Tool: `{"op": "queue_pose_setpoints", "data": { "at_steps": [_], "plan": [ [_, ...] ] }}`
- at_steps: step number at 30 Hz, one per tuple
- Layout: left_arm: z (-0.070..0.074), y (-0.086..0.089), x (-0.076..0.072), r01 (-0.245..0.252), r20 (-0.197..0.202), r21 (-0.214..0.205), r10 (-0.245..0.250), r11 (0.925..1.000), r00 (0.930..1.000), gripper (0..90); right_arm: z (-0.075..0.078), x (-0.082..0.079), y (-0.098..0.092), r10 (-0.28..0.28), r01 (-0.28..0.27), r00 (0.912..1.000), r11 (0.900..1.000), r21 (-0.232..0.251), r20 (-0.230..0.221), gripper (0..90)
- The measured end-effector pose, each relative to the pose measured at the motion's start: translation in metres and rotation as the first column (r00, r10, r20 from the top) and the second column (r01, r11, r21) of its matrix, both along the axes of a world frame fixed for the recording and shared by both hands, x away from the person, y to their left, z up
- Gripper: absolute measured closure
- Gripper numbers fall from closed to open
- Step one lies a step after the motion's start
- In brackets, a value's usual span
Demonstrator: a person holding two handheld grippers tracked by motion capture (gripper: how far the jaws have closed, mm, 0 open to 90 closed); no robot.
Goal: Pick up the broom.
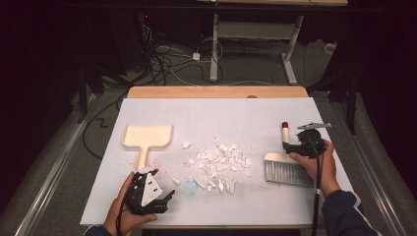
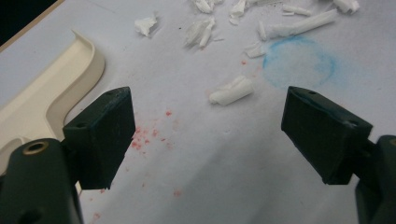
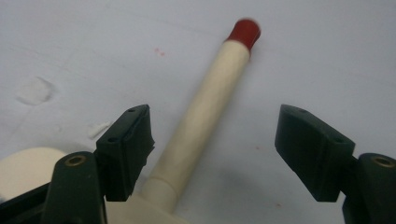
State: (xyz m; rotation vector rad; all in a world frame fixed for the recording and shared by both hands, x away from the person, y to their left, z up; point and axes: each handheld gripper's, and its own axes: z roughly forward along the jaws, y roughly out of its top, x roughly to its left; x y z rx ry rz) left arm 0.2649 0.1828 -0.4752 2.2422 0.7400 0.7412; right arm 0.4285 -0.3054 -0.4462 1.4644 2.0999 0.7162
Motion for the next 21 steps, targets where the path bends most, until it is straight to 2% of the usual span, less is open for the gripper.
{"op": "queue_pose_setpoints", "data": {
  "at_steps": [3, 4, 8, 9, 11, 14, 21],
  "plan": [
    [0.000, 0.000, 0.000, -0.002, 0.000, 0.000, 0.002, 1.0000, 1.0000, 16.7, -0.013, 0.014, 0.004, -0.015, 0.018, 0.9952, 0.9996, 0.024, -0.097, 32.3],
    [0.000, 0.000, 0.000, -0.002, 0.000, 0.000, 0.002, 1.0000, 1.0000, 16.7, -0.015, 0.015, 0.006, -0.009, 0.011, 0.9946, 0.9997, 0.021, -0.104, 31.8],
    [0.000, 0.000, -0.001, -0.001, -0.003, 0.003, 0.001, 1.0000, 1.0000, 16.7, -0.013, 0.019, 0.010, -0.017, 0.019, 0.9941, 0.9997, 0.014, -0.107, 41.6],
    [0.000, 0.000, -0.001, -0.001, -0.003, 0.002, 0.001, 1.0000, 1.0000, 16.7, -0.013, 0.020, 0.012, -0.010, 0.011, 0.9947, 0.9998, 0.015, -0.102, 50.9],
    [0.000, 0.000, -0.001, 0.002, -0.004, 0.004, -0.002, 1.0000, 1.0000, 16.7, -0.013, 0.021, 0.012, -0.014, 0.016, 0.9960, 0.9995, 0.026, -0.088, 59.1],
    [0.000, -0.002, 0.000, 0.007, -0.007, 0.003, -0.007, 1.0000, 1.0000, 16.7, -0.014, 0.021, 0.011, -0.019, 0.023, 0.9961, 0.9986, 0.047, -0.087, 61.2],
    [-0.001, -0.005, 0.003, 0.020, -0.017, 0.006, -0.020, 0.9998, 0.9997, 16.7, -0.015, 0.022, 0.013, -0.006, 0.008, 0.9984, 0.9997, 0.024, -0.056, 71.0]
  ]
}}
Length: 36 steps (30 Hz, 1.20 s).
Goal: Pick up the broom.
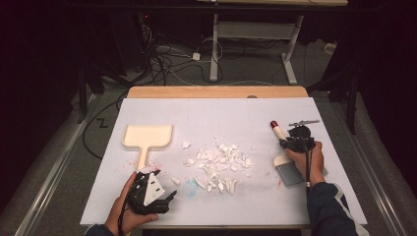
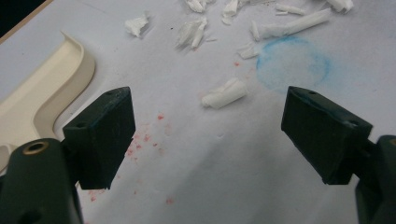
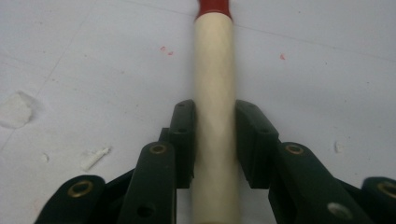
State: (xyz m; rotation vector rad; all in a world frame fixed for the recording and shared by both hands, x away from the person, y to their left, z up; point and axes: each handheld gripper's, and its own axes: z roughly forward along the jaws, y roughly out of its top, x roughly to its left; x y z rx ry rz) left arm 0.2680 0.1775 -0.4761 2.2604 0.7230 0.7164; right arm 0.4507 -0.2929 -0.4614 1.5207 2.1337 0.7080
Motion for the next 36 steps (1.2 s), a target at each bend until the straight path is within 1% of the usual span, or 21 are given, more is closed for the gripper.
{"op": "queue_pose_setpoints", "data": {
  "at_steps": [7, 10, 14, 16, 18, 19, 21, 22, 24, 25, 26, 27, 28, 29, 30, 31, 32, 33, 34, 35, 36],
  "plan": [
    [0.000, 0.001, 0.000, -0.005, -0.002, -0.003, 0.005, 1.0000, 1.0000, 16.7, 0.000, -0.001, -0.001, 0.017, -0.017, 0.9998, 0.9998, 0.005, 0.011, 71.1],
    [0.001, 0.003, -0.001, -0.010, -0.001, -0.004, 0.010, 0.9999, 0.9999, 16.7, 0.005, -0.004, -0.003, 0.024, -0.025, 0.9993, 0.9993, 0.027, 0.030, 71.2],
    [0.001, 0.004, -0.002, -0.015, 0.003, -0.007, 0.015, 0.9999, 0.9999, 16.7, 0.022, -0.019, -0.006, 0.050, -0.057, 0.9923, 0.9961, 0.066, 0.114, 71.2],
    [0.001, 0.005, -0.003, -0.016, 0.004, -0.006, 0.016, 0.9998, 0.9999, 16.7, 0.031, -0.028, -0.008, 0.072, -0.085, 0.9851, 0.9933, 0.078, 0.156, 71.3],
    [0.001, 0.005, -0.003, -0.020, 0.010, 0.006, 0.020, 0.9998, 0.9997, 16.7, 0.040, -0.038, -0.010, 0.087, -0.107, 0.9755, 0.9901, 0.091, 0.202, 71.2],
    [0.001, 0.004, -0.004, -0.020, 0.013, 0.012, 0.020, 0.9997, 0.9997, 16.7, 0.044, -0.043, -0.011, 0.110, -0.136, 0.9671, 0.9856, 0.101, 0.230, 71.2],
    [0.001, 0.004, -0.004, -0.017, 0.013, 0.019, 0.017, 0.9997, 0.9998, 16.7, 0.050, -0.055, -0.012, 0.130, -0.162, 0.9521, 0.9824, 0.094, 0.277, 71.2],
    [0.001, 0.003, -0.004, -0.015, 0.014, 0.021, 0.014, 0.9997, 0.9998, 16.7, 0.053, -0.060, -0.014, 0.146, -0.184, 0.9430, 0.9772, 0.105, 0.299, 71.3],
    [0.002, 0.002, -0.003, -0.010, 0.011, 0.003, 0.010, 0.9999, 0.9999, 16.8, 0.058, -0.070, -0.016, 0.158, -0.205, 0.9292, 0.9725, 0.111, 0.334, 71.2],
    [0.004, 0.002, -0.003, -0.008, 0.009, -0.016, 0.008, 0.9998, 0.9999, 16.9, 0.060, -0.076, -0.018, 0.176, -0.232, 0.9171, 0.9651, 0.121, 0.358, 71.2],
    [0.006, 0.001, -0.003, -0.006, 0.006, -0.033, 0.006, 0.9995, 1.0000, 16.9, 0.060, -0.076, -0.018, 0.176, -0.232, 0.9171, 0.9651, 0.121, 0.358, 71.2],
    [0.009, 0.000, -0.003, 0.009, -0.006, -0.059, -0.010, 0.9982, 0.9999, 18.8, 0.062, -0.086, -0.021, 0.188, -0.257, 0.9012, 0.9573, 0.132, 0.390, 71.2],
    [0.009, 0.000, -0.003, 0.009, -0.006, -0.059, -0.010, 0.9982, 0.9999, 19.0, 0.062, -0.090, -0.022, 0.214, -0.292, 0.8877, 0.9463, 0.139, 0.407, 71.2],
    [0.011, -0.004, -0.005, 0.026, -0.004, -0.064, -0.026, 0.9976, 0.9997, 19.0, 0.062, -0.095, -0.022, 0.207, -0.289, 0.8853, 0.9462, 0.145, 0.417, 71.2],
    [0.012, -0.006, -0.005, 0.034, -0.007, -0.070, -0.035, 0.9970, 0.9994, 19.0, 0.063, -0.098, -0.023, 0.212, -0.296, 0.8790, 0.9450, 0.140, 0.427, 71.2],
    [0.012, -0.006, -0.005, 0.034, -0.007, -0.070, -0.035, 0.9970, 0.9994, 19.0, 0.063, -0.098, -0.023, 0.212, -0.296, 0.8790, 0.9450, 0.140, 0.427, 71.2],
    [0.014, -0.008, -0.006, 0.042, -0.007, -0.075, -0.043, 0.9962, 0.9990, 19.0, 0.065, -0.105, -0.022, 0.207, -0.296, 0.8712, 0.9451, 0.139, 0.445, 71.2],
    [0.017, -0.012, -0.007, 0.054, -0.010, -0.093, -0.055, 0.9942, 0.9984, 19.0, 0.066, -0.107, -0.021, 0.210, -0.301, 0.8688, 0.9429, 0.142, 0.448, 71.2],
    [0.017, -0.012, -0.007, 0.054, -0.010, -0.093, -0.055, 0.9942, 0.9984, 19.2, 0.066, -0.111, -0.020, 0.213, -0.307, 0.8647, 0.9413, 0.141, 0.455, 71.2],
    [0.019, -0.015, -0.007, 0.058, -0.014, -0.107, -0.060, 0.9926, 0.9981, 20.2, 0.068, -0.114, -0.019, 0.210, -0.306, 0.8585, 0.9417, 0.139, 0.468, 71.2],
    [0.020, -0.019, -0.007, 0.069, -0.014, -0.120, -0.071, 0.9904, 0.9974, 20.2, 0.068, -0.114, -0.019, 0.210, -0.306, 0.8585, 0.9417, 0.139, 0.468, 71.2]
  ]
}}
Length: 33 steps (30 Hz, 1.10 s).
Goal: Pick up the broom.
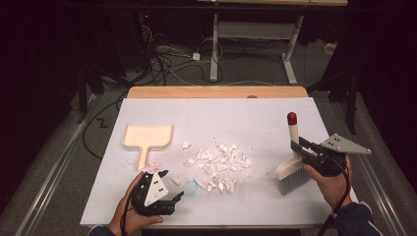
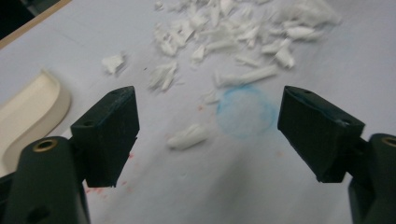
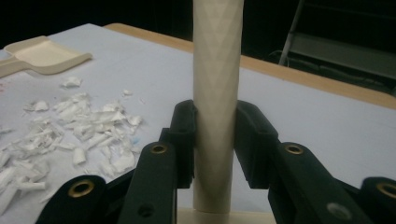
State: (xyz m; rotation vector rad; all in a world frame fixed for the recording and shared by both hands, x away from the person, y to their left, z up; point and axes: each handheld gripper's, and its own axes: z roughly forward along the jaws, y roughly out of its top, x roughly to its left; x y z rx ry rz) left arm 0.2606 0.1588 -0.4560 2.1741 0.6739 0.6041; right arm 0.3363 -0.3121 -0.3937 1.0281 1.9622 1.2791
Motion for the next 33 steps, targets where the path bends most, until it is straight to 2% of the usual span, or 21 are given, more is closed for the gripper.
{"op": "queue_pose_setpoints", "data": {
  "at_steps": [1, 2, 3, 5, 6, 8, 12, 14, 15, 17, 19, 20, 22, 23, 24, 27, 29, 30, 31, 32, 33],
  "plan": [
    [0.000, -0.004, 0.000, 0.017, -0.027, -0.019, -0.018, 0.9997, 0.9995, 21.1, 0.004, -0.007, 0.003, 0.019, -0.019, 0.9998, 0.9997, 0.015, -0.006, 71.2],
    [-0.001, -0.017, -0.001, 0.046, -0.049, -0.016, -0.047, 0.9988, 0.9977, 21.1, 0.005, -0.010, 0.004, 0.023, -0.023, 0.9997, 0.9992, 0.031, 0.006, 71.2],
    [0.000, -0.024, -0.002, 0.059, -0.051, -0.007, -0.060, 0.9982, 0.9969, 21.3, 0.005, -0.013, 0.005, 0.028, -0.029, 0.9995, 0.9987, 0.042, 0.016, 71.3],
    [0.003, -0.039, -0.004, 0.102, -0.065, -0.026, -0.104, 0.9944, 0.9925, 21.8, 0.007, -0.018, 0.009, 0.047, -0.048, 0.9985, 0.9981, 0.039, 0.027, 71.3],
    [0.003, -0.039, -0.004, 0.102, -0.065, -0.026, -0.104, 0.9944, 0.9925, 21.8, 0.008, -0.021, 0.011, 0.050, -0.051, 0.9982, 0.9978, 0.042, 0.032, 71.3],
    [0.011, -0.065, -0.004, 0.158, -0.069, -0.076, -0.164, 0.9845, 0.9841, 22.8, 0.012, -0.024, 0.016, 0.071, -0.073, 0.9965, 0.9966, 0.038, 0.044, 71.3],
    [0.023, -0.107, 0.002, 0.210, -0.062, -0.117, -0.219, 0.9706, 0.9738, 24.1, 0.019, -0.033, 0.029, 0.098, -0.101, 0.9924, 0.9944, 0.031, 0.074, 71.2],
    [0.028, -0.130, 0.005, 0.225, -0.040, -0.125, -0.232, 0.9663, 0.9719, 24.5, 0.022, -0.036, 0.035, 0.118, -0.120, 0.9904, 0.9926, 0.021, 0.072, 71.2],
    [0.030, -0.141, 0.006, 0.232, -0.032, -0.139, -0.239, 0.9627, 0.9705, 24.5, 0.023, -0.038, 0.038, 0.124, -0.126, 0.9884, 0.9918, 0.020, 0.088, 71.3],
    [0.033, -0.159, 0.010, 0.245, -0.025, -0.172, -0.253, 0.9540, 0.9671, 24.6, 0.026, -0.042, 0.044, 0.142, -0.143, 0.9862, 0.9897, 0.003, 0.084, 71.3],
    [0.034, -0.167, 0.011, 0.242, -0.010, -0.182, -0.248, 0.9531, 0.9688, 25.9, 0.029, -0.047, 0.049, 0.152, -0.153, 0.9831, 0.9882, 0.007, 0.103, 71.2],
    [0.034, -0.180, 0.015, 0.224, -0.026, -0.208, -0.234, 0.9522, 0.9719, 26.5, 0.030, -0.048, 0.051, 0.160, -0.161, 0.9819, 0.9870, 0.002, 0.102, 71.2],
    [0.032, -0.188, 0.018, 0.214, -0.035, -0.248, -0.229, 0.9449, 0.9727, 30.4, 0.031, -0.053, 0.054, 0.159, -0.161, 0.9799, 0.9870, 0.003, 0.120, 71.2],
    [0.032, -0.188, 0.018, 0.214, -0.035, -0.248, -0.229, 0.9449, 0.9727, 31.2, 0.032, -0.054, 0.056, 0.162, -0.163, 0.9798, 0.9866, -0.004, 0.117, 71.2],
    [0.030, -0.193, 0.020, 0.215, -0.040, -0.267, -0.234, 0.9395, 0.9715, 32.4, 0.031, -0.056, 0.057, 0.158, -0.158, 0.9798, 0.9874, -0.004, 0.123, 71.2],
    [0.027, -0.194, 0.024, 0.204, -0.048, -0.292, -0.227, 0.9346, 0.9727, 39.4, 0.030, -0.059, 0.062, 0.167, -0.167, 0.9788, 0.9860, -0.009, 0.119, 71.2],
    [0.026, -0.194, 0.025, 0.199, -0.054, -0.296, -0.225, 0.9341, 0.9729, 42.6, 0.030, -0.061, 0.066, 0.171, -0.170, 0.9774, 0.9853, -0.020, 0.124, 71.2],
    [0.025, -0.192, 0.028, 0.191, -0.070, -0.312, -0.223, 0.9306, 0.9722, 46.3, 0.030, -0.062, 0.067, 0.167, -0.165, 0.9775, 0.9860, -0.024, 0.129, 71.1],
    [0.025, -0.192, 0.028, 0.191, -0.070, -0.312, -0.223, 0.9306, 0.9722, 50.4, 0.030, -0.062, 0.067, 0.167, -0.165, 0.9775, 0.9860, -0.024, 0.129, 71.1],
    [0.024, -0.190, 0.029, 0.185, -0.082, -0.315, -0.221, 0.9307, 0.9718, 50.4, 0.030, -0.063, 0.068, 0.164, -0.163, 0.9771, 0.9865, -0.020, 0.135, 71.1],
    [0.024, -0.189, 0.030, 0.191, -0.089, -0.322, -0.230, 0.9274, 0.9691, 52.9, 0.031, -0.064, 0.070, 0.179, -0.176, 0.9749, 0.9838, -0.031, 0.133, 71.0]
  ]
}}
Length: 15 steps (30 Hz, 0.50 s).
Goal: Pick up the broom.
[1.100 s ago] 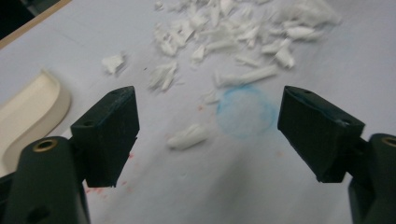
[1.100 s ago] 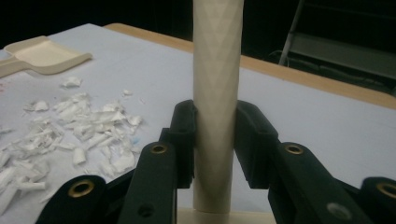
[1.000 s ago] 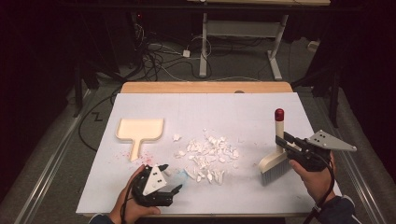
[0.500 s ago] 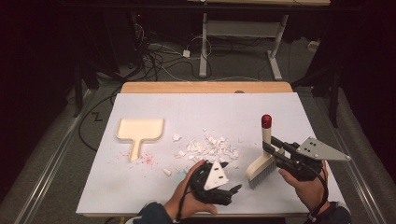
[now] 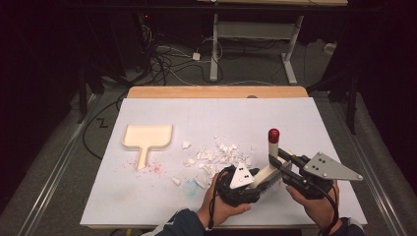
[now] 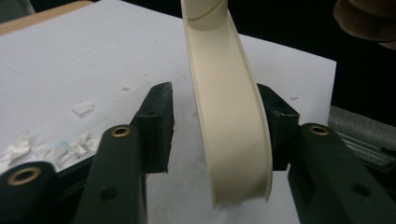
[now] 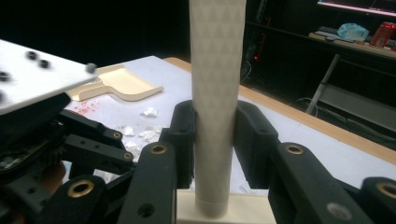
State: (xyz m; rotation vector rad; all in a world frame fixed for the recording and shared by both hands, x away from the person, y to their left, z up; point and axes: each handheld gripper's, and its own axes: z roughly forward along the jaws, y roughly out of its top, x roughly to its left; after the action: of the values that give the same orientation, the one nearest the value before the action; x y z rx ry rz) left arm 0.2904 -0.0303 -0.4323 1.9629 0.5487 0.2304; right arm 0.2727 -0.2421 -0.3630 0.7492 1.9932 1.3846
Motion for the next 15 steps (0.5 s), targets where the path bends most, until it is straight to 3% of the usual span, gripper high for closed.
{"op": "queue_pose_setpoints", "data": {
  "at_steps": [1, 4, 7, 9, 12, 14, 15],
  "plan": [
    [0.001, 0.004, 0.000, 0.010, -0.004, -0.018, -0.010, 0.9998, 0.9999, 61.3, 0.000, -0.002, 0.002, 0.011, -0.011, 0.9999, 0.9998, 0.013, 0.008, 71.0],
    [0.004, 0.009, 0.001, 0.026, 0.003, -0.017, -0.026, 0.9995, 0.9997, 64.7, 0.002, -0.006, 0.006, 0.023, -0.023, 0.9993, 0.9997, 0.000, 0.029, 70.9],
    [0.008, 0.016, 0.002, 0.076, -0.002, 0.006, -0.076, 0.9971, 0.9971, 65.0, 0.004, -0.006, 0.005, 0.055, -0.055, 0.9982, 0.9984, 0.014, 0.023, 69.9],
    [0.010, 0.022, 0.001, 0.092, 0.001, 0.048, -0.092, 0.9946, 0.9958, 65.0, 0.003, -0.005, 0.004, 0.069, -0.070, 0.9968, 0.9975, 0.013, 0.040, 63.7],
    [0.011, 0.028, 0.001, 0.116, -0.004, 0.075, -0.116, 0.9904, 0.9932, 65.1, 0.003, -0.005, 0.004, 0.094, -0.094, 0.9945, 0.9956, 0.004, 0.046, 57.0],
    [0.012, 0.036, 0.002, 0.138, -0.007, 0.105, -0.138, 0.9848, 0.9903, 65.1, 0.003, -0.003, 0.003, 0.142, -0.142, 0.9893, 0.9899, -0.003, 0.033, 50.9],
    [0.013, 0.040, 0.002, 0.160, -0.008, 0.107, -0.160, 0.9814, 0.9871, 65.0, 0.001, 0.003, 0.000, 0.243, -0.243, 0.9697, 0.9698, -0.012, -0.024, 45.0]
  ]
}}
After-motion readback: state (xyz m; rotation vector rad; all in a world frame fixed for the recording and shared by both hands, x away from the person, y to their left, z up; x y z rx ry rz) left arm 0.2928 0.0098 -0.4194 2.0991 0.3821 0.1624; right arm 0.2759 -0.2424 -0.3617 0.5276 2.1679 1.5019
